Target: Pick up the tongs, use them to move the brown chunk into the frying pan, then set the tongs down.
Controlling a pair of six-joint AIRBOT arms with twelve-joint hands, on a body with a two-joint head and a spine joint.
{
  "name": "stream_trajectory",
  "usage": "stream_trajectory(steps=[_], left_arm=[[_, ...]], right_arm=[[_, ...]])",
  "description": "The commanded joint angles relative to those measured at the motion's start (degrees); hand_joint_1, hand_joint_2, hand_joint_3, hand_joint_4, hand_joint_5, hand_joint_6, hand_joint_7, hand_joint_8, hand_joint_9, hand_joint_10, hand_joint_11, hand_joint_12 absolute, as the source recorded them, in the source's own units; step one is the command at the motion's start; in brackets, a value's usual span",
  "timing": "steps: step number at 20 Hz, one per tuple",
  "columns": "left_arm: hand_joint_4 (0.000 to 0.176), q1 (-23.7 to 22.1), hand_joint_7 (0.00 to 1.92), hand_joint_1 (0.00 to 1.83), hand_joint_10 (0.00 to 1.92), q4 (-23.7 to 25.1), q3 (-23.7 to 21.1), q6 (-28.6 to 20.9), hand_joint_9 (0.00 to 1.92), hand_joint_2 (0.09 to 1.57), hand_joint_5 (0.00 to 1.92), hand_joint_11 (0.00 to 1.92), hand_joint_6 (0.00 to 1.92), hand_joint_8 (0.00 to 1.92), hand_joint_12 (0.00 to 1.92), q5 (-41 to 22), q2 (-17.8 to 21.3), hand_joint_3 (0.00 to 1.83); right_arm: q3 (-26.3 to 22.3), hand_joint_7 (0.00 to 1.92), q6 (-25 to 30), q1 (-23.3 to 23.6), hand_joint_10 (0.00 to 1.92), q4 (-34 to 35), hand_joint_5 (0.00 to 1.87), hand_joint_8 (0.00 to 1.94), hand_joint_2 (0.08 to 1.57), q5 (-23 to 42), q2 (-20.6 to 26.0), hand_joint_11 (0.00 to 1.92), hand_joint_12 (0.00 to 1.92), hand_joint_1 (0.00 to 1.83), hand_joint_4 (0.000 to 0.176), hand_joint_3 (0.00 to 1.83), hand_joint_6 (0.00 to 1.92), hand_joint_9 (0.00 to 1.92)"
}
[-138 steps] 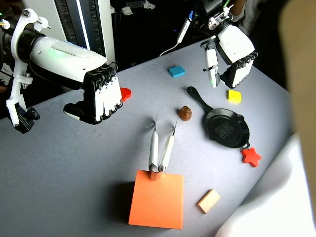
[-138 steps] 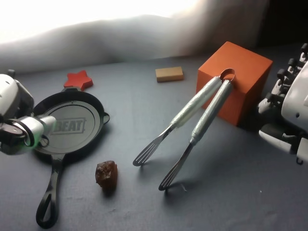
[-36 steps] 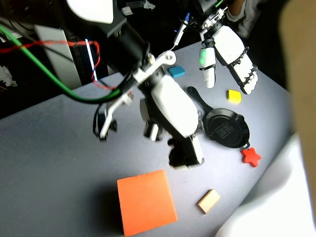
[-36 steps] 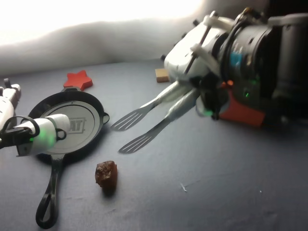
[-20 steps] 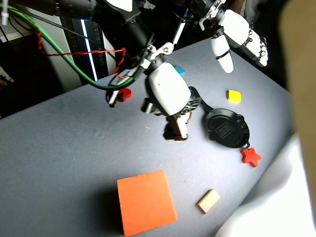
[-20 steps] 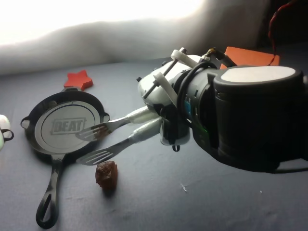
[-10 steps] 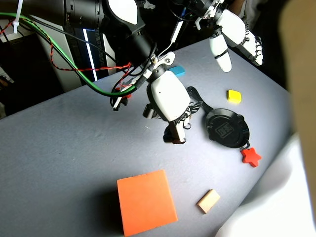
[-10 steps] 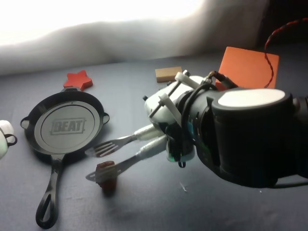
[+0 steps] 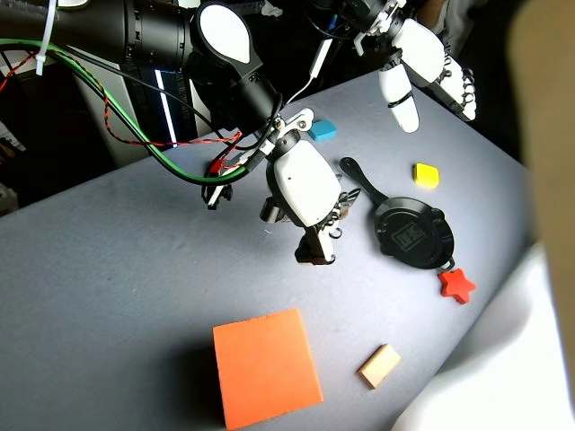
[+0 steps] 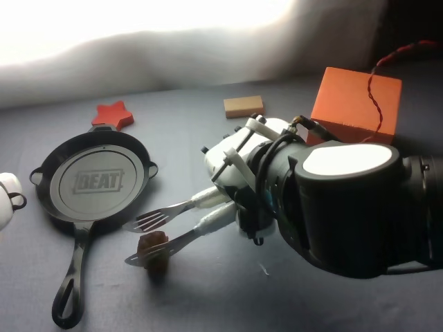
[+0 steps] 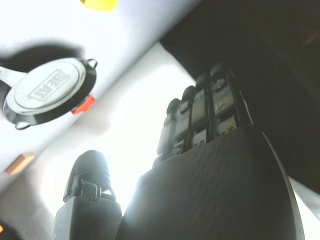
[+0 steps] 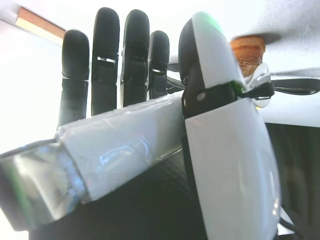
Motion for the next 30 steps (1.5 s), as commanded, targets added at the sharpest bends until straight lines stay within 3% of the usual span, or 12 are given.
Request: stream_trajectory(steps=[1, 4, 6, 9, 10, 11, 18, 20, 22, 23, 24, 30], left_arm=[[0.000, -0.1, 0.00, 0.00, 0.00, 4.6, 0.0, 0.0, 0.00, 1.24, 0.00, 0.00, 0.00, 0.00, 0.00, -4.5, 0.2, 0.00], [0.000, -0.2, 0.00, 0.00, 0.00, 4.6, -0.2, 0.0, 0.00, 1.25, 0.00, 0.01, 0.00, 0.00, 0.00, -4.5, 0.1, 0.00], [0.000, -0.2, 0.00, 0.00, 0.00, 4.6, -0.2, 0.0, 0.00, 1.25, 0.00, 0.01, 0.00, 0.00, 0.00, -4.5, 0.1, 0.00], [0.000, -0.2, 0.00, 0.00, 0.00, 4.5, -0.3, 0.0, 0.00, 1.25, 0.00, 0.00, 0.00, 0.00, 0.00, -4.5, 0.1, 0.00], [0.000, -0.2, 0.00, 0.00, 0.00, 4.5, -0.3, 0.0, 0.00, 1.24, 0.00, 0.00, 0.00, 0.00, 0.00, -4.5, 0.1, 0.00], [0.000, -0.2, 0.00, 0.00, 0.00, 4.4, -0.3, 0.1, 0.00, 1.24, 0.00, 0.00, 0.00, 0.00, 0.00, -4.5, 0.1, 0.00], [0.000, -0.3, 0.00, 0.00, 0.00, 4.2, -0.6, 0.1, 0.00, 1.24, 0.00, 0.00, 0.00, 0.00, 0.00, -4.5, 0.1, 0.00], [0.000, -0.3, 0.00, 0.00, 0.00, 4.2, -0.6, 0.2, 0.00, 1.24, 0.00, 0.01, 0.00, 0.00, 0.01, -4.5, 0.1, 0.00], [0.000, -0.3, 0.00, 0.00, 0.00, 4.2, -0.6, 0.4, 0.00, 1.24, 0.00, 0.01, 0.00, 0.00, 0.01, -4.5, 0.1, 0.00], [0.000, -0.3, 0.00, 0.00, 0.00, 4.2, -0.6, 0.4, 0.00, 1.24, 0.00, 0.02, 0.00, 0.00, 0.01, -4.5, 0.1, 0.00], [0.000, -0.3, 0.00, 0.00, 0.00, 4.2, -0.6, 0.4, 0.00, 1.24, 0.00, 0.03, 0.00, 0.00, 0.01, -4.4, 0.1, 0.00], [0.000, -0.3, 0.02, 0.00, 0.00, 4.2, -0.6, 0.4, 0.01, 1.24, 0.00, 0.03, 0.00, 0.00, 0.03, -4.2, 0.1, 0.00]], right_arm=[[0.2, 0.99, 0.0, 0.1, 0.54, -5.1, 0.71, 0.00, 1.18, 0.3, 0.0, 0.36, 1.42, 1.14, 0.000, 0.00, 0.40, 0.75], [0.9, 0.99, 0.0, -0.7, 0.54, -5.7, 0.72, 0.00, 1.18, 0.5, -0.2, 0.35, 1.44, 1.14, 0.000, 0.00, 0.40, 0.75], [1.0, 1.02, 0.0, -1.2, 0.58, -5.7, 0.73, 0.01, 1.23, 0.5, -0.2, 0.36, 1.48, 1.09, 0.000, 0.01, 1.31, 0.77], [1.0, 1.09, 0.0, -1.7, 0.62, -6.1, 0.77, 0.04, 1.22, 0.6, -0.2, 0.47, 1.46, 1.11, 0.000, 0.00, 1.29, 0.84], [1.0, 1.00, -0.1, -1.7, 0.63, -6.1, 0.81, 0.81, 1.17, 0.7, -0.2, 0.54, 1.47, 1.18, 0.000, 0.02, 1.26, 0.92], [1.0, 0.97, -0.3, -1.6, 0.64, -6.1, 0.82, 0.97, 1.16, 0.7, -0.2, 0.57, 1.50, 1.19, 0.000, 0.01, 1.25, 0.97], [0.9, 1.25, -0.9, -1.7, 1.05, -6.4, 0.87, 0.58, 1.18, 0.8, -0.1, 0.88, 1.73, 1.10, 0.000, 0.01, 1.18, 1.17], [0.7, 1.37, -1.1, -1.8, 1.35, -6.4, 1.06, 0.84, 1.34, 0.9, 0.0, 1.10, 1.87, 0.64, 0.000, 0.01, 0.88, 1.32], [0.3, 1.46, -1.7, -2.1, 1.72, -6.4, 1.18, 1.40, 1.37, 0.9, 0.1, 1.40, 1.92, 0.50, 0.000, 0.01, 1.24, 1.48], [-0.1, 1.59, -2.0, -2.4, 1.88, -7.0, 1.36, 1.70, 1.44, 0.9, 0.3, 1.59, 1.92, 0.54, 0.106, 0.02, 1.61, 1.63], [-0.5, 1.62, -2.2, -2.6, 1.91, -7.8, 1.41, 1.82, 1.47, 0.9, 0.4, 1.66, 1.92, 0.58, 0.162, 0.01, 1.77, 1.69], [-2.9, 1.61, -3.0, -2.3, 1.92, -8.0, 1.42, 1.94, 1.43, 0.9, 2.0, 1.72, 1.92, 0.97, 0.176, 0.00, 1.92, 1.74]])
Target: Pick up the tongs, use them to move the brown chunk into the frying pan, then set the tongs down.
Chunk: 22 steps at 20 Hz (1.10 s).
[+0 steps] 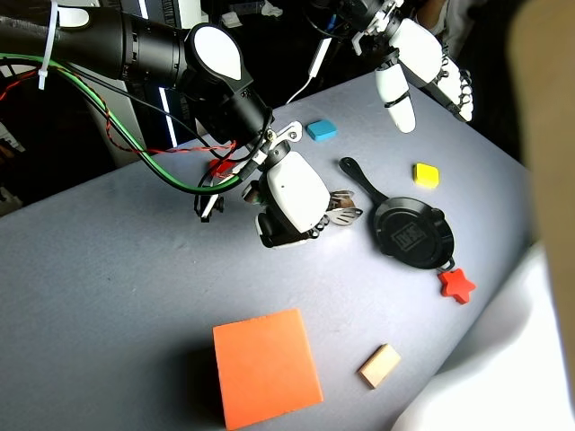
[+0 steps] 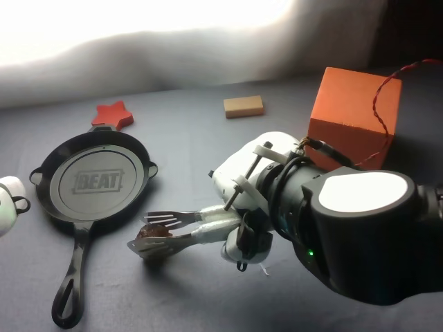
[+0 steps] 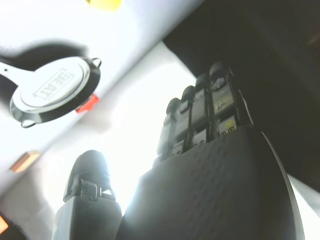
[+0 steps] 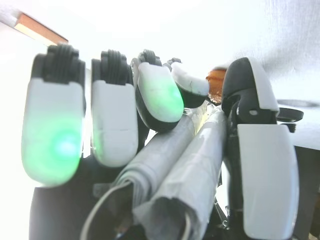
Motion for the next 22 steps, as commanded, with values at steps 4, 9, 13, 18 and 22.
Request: stream_trajectory(steps=[4, 9, 13, 18, 22], left_arm=[[0.000, -0.3, 0.02, 0.00, 0.00, 4.4, 0.0, 0.2, 0.01, 1.24, 0.00, 0.03, 0.00, 0.00, 0.04, -4.2, 0.1, 0.00], [0.000, -0.2, 0.01, 0.00, 0.00, 4.4, 0.1, 0.3, 0.00, 1.23, 0.00, 0.00, 0.00, 0.00, 0.09, -4.2, 0.0, 0.00], [0.000, -0.3, 0.01, 0.00, 0.00, 4.4, 0.1, 0.5, 0.00, 1.23, 0.00, 0.00, 0.00, 0.00, 0.14, -4.2, -0.1, 0.00], [0.000, -0.4, 0.02, 0.00, 0.00, 4.4, 0.1, 0.7, 0.01, 1.25, 0.00, 0.00, 0.00, 0.00, 0.15, -3.9, -0.2, 0.00], [0.000, -0.4, 0.04, 0.00, 0.00, 4.4, 0.1, 0.8, 0.03, 1.25, 0.01, 0.00, 0.00, 0.00, 0.17, -3.9, -0.2, 0.00]], right_arm=[[-0.6, 1.59, -1.4, 2.9, 1.92, -3.6, 1.37, 1.94, 1.42, 0.3, 1.4, 1.70, 1.92, 0.95, 0.176, 0.00, 1.92, 1.70], [1.3, 1.58, 0.1, 6.5, 1.92, -8.6, 1.35, 1.94, 1.44, 8.9, 3.0, 1.70, 1.92, 0.85, 0.176, 0.00, 1.92, 1.69], [6.3, 1.56, 3.7, 6.0, 1.92, -16.1, 1.33, 1.94, 1.42, 15.5, 0.6, 1.69, 1.92, 0.90, 0.176, 0.00, 1.92, 1.67], [19.2, 1.57, 5.8, 4.7, 1.92, -16.1, 1.33, 1.94, 1.41, 23.5, -5.8, 1.69, 1.92, 0.91, 0.176, 0.00, 1.92, 1.68], [26.4, 1.55, 7.7, 3.7, 1.92, -16.1, 1.31, 1.94, 1.40, 28.0, -8.9, 1.67, 1.92, 0.91, 0.176, 0.00, 1.92, 1.66]])
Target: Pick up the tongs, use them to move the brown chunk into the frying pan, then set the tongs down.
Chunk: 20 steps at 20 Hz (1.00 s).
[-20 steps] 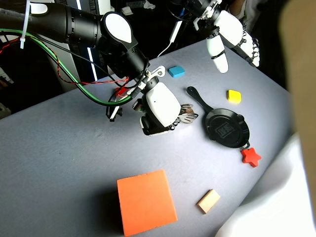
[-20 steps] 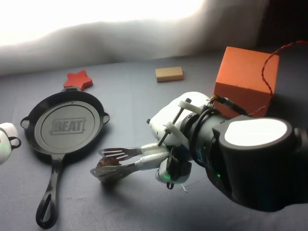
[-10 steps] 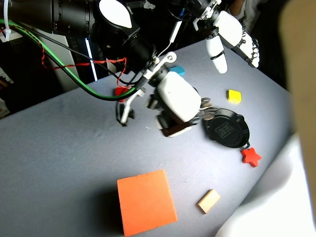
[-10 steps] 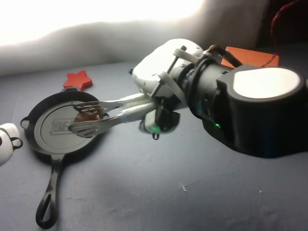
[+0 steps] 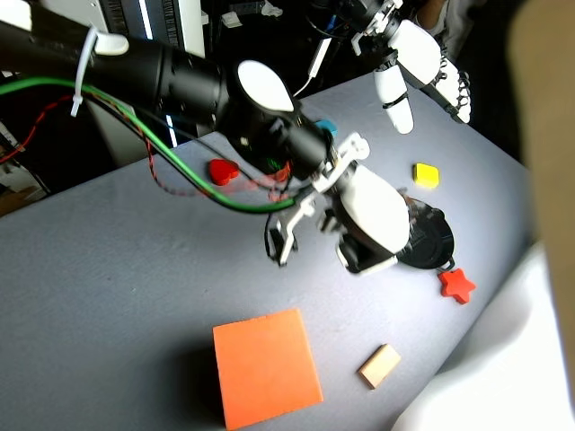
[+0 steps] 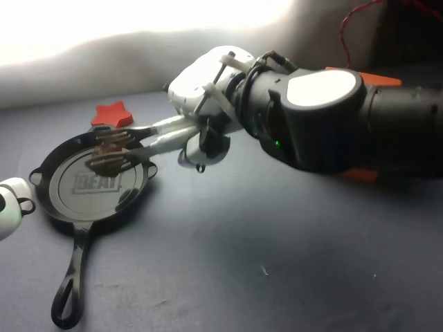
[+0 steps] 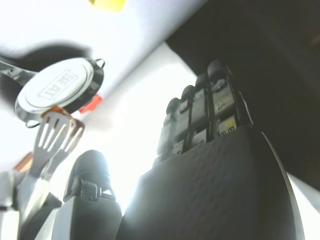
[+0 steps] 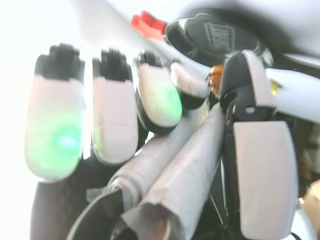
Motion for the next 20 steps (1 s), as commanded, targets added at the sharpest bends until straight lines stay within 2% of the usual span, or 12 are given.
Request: stream_trajectory(steps=[1, 3, 5, 10, 11, 12, 13, 15, 16, 18, 20], left_arm=[[0.000, -0.3, 0.01, 0.00, 0.00, 4.4, 0.1, 0.4, 0.00, 1.25, 0.00, 0.00, 0.00, 0.00, 0.11, -4.4, 0.1, 0.00], [0.000, -0.3, 0.00, 0.00, 0.00, 4.4, 0.1, 0.4, 0.00, 1.25, 0.00, 0.00, 0.00, 0.00, 0.05, -4.4, 0.1, 0.00], [0.000, -0.3, 0.01, 0.00, 0.00, 4.5, 0.1, 0.4, 0.00, 1.26, 0.00, 0.00, 0.00, 0.00, 0.08, -4.4, 0.1, 0.00], [0.000, -0.3, 0.01, 0.00, 0.00, 4.5, 0.1, 0.4, 0.00, 1.25, 0.00, 0.00, 0.00, 0.00, 0.14, -4.3, 0.1, 0.00], [0.000, -0.3, 0.02, 0.00, 0.00, 4.5, 0.1, 0.4, 0.01, 1.25, 0.00, 0.00, 0.00, 0.00, 0.14, -4.3, 0.1, 0.00], [0.000, -0.3, 0.00, 0.00, 0.00, 4.5, 0.1, 0.4, 0.00, 1.25, 0.00, 0.00, 0.00, 0.00, 0.11, -4.3, 0.1, 0.00], [0.000, -0.3, 0.00, 0.00, 0.00, 4.5, 0.1, 0.4, 0.00, 1.25, 0.00, 0.00, 0.00, 0.00, 0.09, -4.3, 0.1, 0.00], [0.000, -0.3, 0.01, 0.00, 0.00, 4.5, 0.1, 0.4, 0.01, 1.25, 0.00, 0.00, 0.00, 0.00, 0.15, -4.3, 0.1, 0.00], [0.000, -0.3, 0.01, 0.00, 0.00, 4.5, 0.1, 0.4, 0.01, 1.25, 0.00, 0.00, 0.00, 0.00, 0.16, -4.3, 0.1, 0.00], [0.000, -0.3, 0.00, 0.00, 0.00, 4.5, 0.1, 0.4, 0.00, 1.25, 0.00, 0.00, 0.00, 0.00, 0.10, -4.3, 0.1, 0.00], [0.000, -0.3, 0.01, 0.00, 0.00, 4.5, 0.1, 0.4, 0.00, 1.25, 0.00, 0.00, 0.00, 0.00, 0.13, -4.2, 0.1, 0.00]], right_arm=[[0.2, 1.54, 0.4, -0.1, 1.92, -2.3, 1.30, 1.94, 1.41, 1.2, -0.4, 1.66, 1.92, 0.85, 0.176, 0.00, 1.92, 1.65], [1.2, 1.53, 1.4, -1.0, 1.92, -4.7, 1.31, 1.94, 1.43, 1.3, -1.1, 1.65, 1.92, 0.82, 0.176, 0.01, 1.92, 1.64], [1.5, 1.49, 6.5, -2.0, 1.92, -11.2, 1.28, 1.94, 1.46, 0.9, -1.5, 1.58, 1.92, 0.72, 0.176, 0.01, 1.90, 1.59], [2.5, 1.37, 6.5, -2.9, 1.92, -11.8, 1.18, 1.85, 1.52, 0.5, -2.2, 1.41, 1.92, 0.50, 0.176, 0.01, 1.72, 1.44], [2.5, 1.36, 6.5, -2.9, 1.92, -12.0, 1.16, 1.74, 1.53, 0.2, -2.2, 1.36, 1.92, 0.44, 0.163, 0.01, 1.65, 1.39], [2.5, 1.31, 6.5, -2.9, 1.89, -12.4, 1.02, 1.60, 1.51, -0.2, -2.2, 1.27, 1.92, 0.44, 0.000, 0.00, 1.52, 1.32], [2.5, 1.27, 6.5, -2.8, 1.84, -12.8, 0.96, 1.52, 1.50, -0.7, -2.2, 1.18, 1.92, 0.42, 0.000, 0.00, 1.45, 1.26], [2.5, 1.14, 6.3, -2.8, 1.78, -12.9, 0.88, 1.40, 1.42, -1.0, -2.1, 0.99, 1.92, 0.46, 0.000, 0.00, 1.17, 1.11], [2.5, 1.11, 6.0, -2.8, 1.76, -12.9, 0.87, 1.38, 1.38, -1.1, -1.9, 0.93, 1.92, 0.51, 0.000, 0.00, 1.13, 1.07], [2.5, 1.02, 5.5, -2.8, 1.56, -12.9, 0.83, 1.14, 1.36, -1.8, -1.8, 0.74, 1.92, 0.44, 0.000, 0.00, 0.97, 0.94], [2.5, 0.99, 5.4, -2.7, 1.48, -12.9, 0.84, 1.04, 1.34, -1.9, -1.5, 0.66, 1.88, 0.42, 0.000, 0.00, 0.89, 0.88]])
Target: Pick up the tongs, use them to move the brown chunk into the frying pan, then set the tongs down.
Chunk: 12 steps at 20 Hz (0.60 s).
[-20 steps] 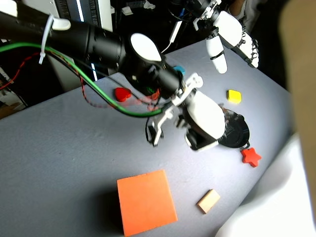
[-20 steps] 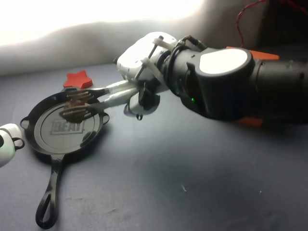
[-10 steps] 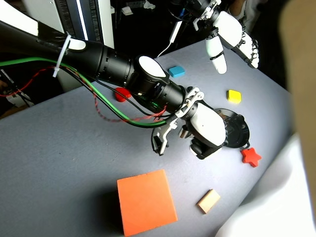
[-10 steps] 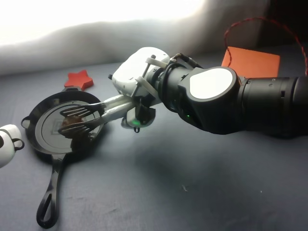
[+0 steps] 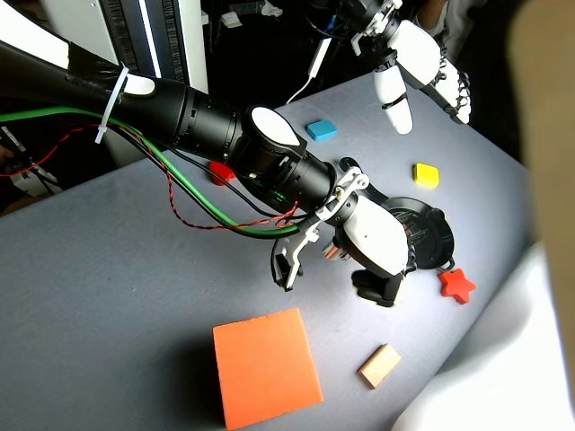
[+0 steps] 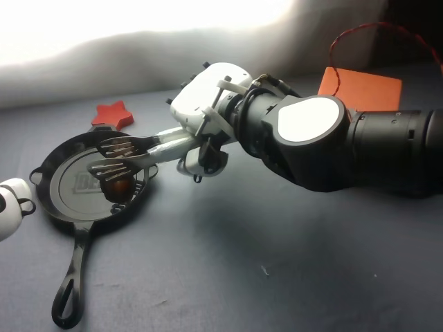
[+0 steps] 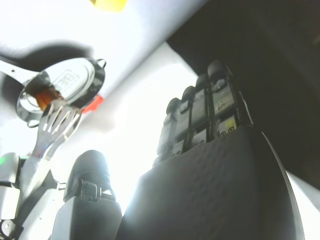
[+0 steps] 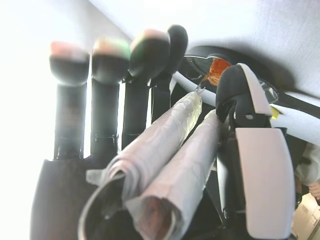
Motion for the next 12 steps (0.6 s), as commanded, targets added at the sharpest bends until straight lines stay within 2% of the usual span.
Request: stream_trajectory(steps=[1, 5, 6, 10, 12], left_arm=[[0.000, -0.3, 0.00, 0.00, 0.00, 4.5, 0.1, 0.2, 0.00, 1.25, 0.00, 0.00, 0.00, 0.00, 0.09, -4.3, 0.2, 0.00], [0.000, -0.4, 0.03, 0.00, 0.01, 4.5, 0.1, 0.2, 0.02, 1.25, 0.00, 0.00, 0.00, 0.00, 0.20, -4.2, 0.2, 0.00], [0.000, -0.4, 0.02, 0.00, 0.01, 4.6, 0.1, 0.2, 0.01, 1.25, 0.00, 0.00, 0.00, 0.00, 0.13, -4.1, 0.2, 0.00], [0.000, -0.3, 0.02, 0.00, 0.00, 5.5, 0.4, 0.2, 0.02, 1.25, 0.00, 0.00, 0.00, 0.00, 0.16, -0.3, 0.2, 0.00], [0.000, 0.0, 0.02, 0.00, 0.00, 6.5, 0.8, 0.2, 0.02, 1.25, 0.00, 0.00, 0.00, 0.01, 0.15, 3.4, 0.2, 0.00]], right_arm=[[-0.1, 0.96, -0.4, 0.8, 1.49, -2.6, 0.83, 1.06, 1.34, -2.2, 0.6, 0.64, 1.86, 0.40, 0.000, 0.00, 0.89, 0.85], [-2.5, 0.97, -0.5, 1.8, 1.47, -2.7, 0.83, 1.05, 1.35, -3.2, 2.5, 0.63, 1.85, 0.38, 0.000, 0.00, 0.90, 0.86], [-3.8, 0.97, -0.6, 2.2, 1.48, -2.7, 0.84, 1.05, 1.35, -3.6, 3.5, 0.64, 1.86, 0.38, 0.000, 0.00, 0.90, 0.87], [-11.8, 0.98, -1.7, 4.0, 1.51, -2.7, 0.85, 1.10, 1.36, -5.6, 9.3, 0.66, 1.88, 0.39, 0.000, 0.00, 0.95, 0.88], [-17.6, 0.97, -3.2, 4.3, 1.52, -2.7, 0.84, 1.11, 1.36, -8.0, 13.5, 0.65, 1.88, 0.42, 0.000, 0.00, 0.96, 0.87]])
